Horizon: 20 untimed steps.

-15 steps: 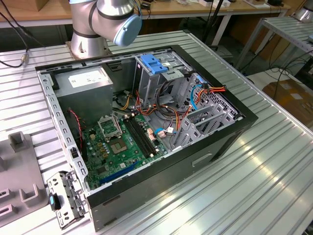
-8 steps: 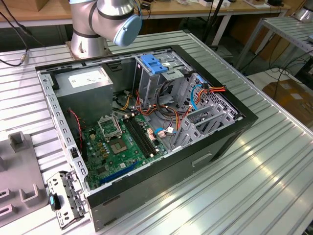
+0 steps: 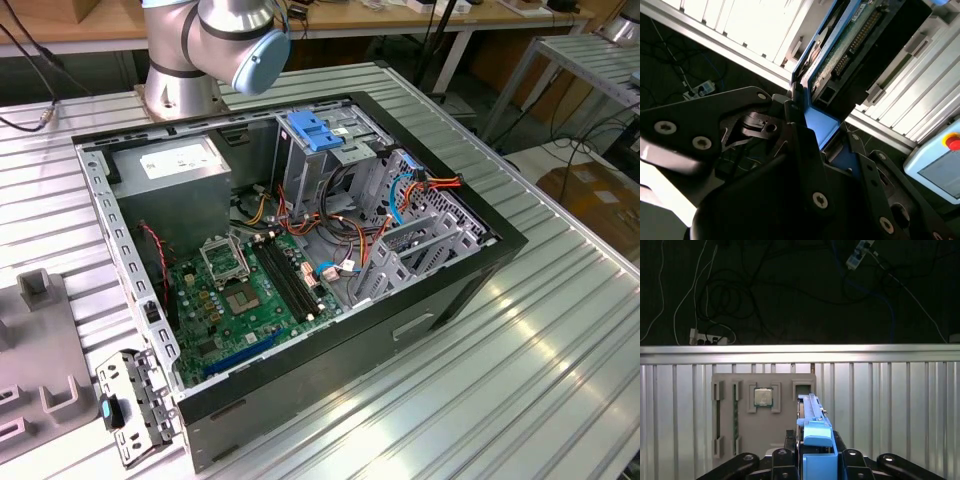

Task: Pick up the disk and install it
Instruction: 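Pick up the disk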

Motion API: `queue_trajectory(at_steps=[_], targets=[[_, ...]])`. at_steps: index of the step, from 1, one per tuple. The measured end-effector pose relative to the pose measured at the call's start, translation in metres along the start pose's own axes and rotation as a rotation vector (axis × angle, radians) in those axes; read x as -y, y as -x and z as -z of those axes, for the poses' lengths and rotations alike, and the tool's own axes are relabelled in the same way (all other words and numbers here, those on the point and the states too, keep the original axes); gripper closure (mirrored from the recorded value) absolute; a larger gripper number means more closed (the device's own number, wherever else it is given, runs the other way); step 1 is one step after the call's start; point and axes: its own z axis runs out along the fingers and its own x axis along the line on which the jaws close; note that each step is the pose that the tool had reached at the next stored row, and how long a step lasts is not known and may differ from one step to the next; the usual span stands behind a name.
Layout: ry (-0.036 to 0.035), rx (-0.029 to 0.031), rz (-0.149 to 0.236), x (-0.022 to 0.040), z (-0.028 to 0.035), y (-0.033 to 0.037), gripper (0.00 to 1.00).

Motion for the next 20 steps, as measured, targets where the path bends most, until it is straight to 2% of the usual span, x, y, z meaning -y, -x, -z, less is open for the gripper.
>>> queue_trajectory(at_steps=[6, 20], targets=[[-0.0001, 0.0001, 0.0, 0.0, 0.0004, 0.0, 0.63], [0.0, 0.0, 0.0, -0.0003, 0.0181, 0.0003, 0.63]])
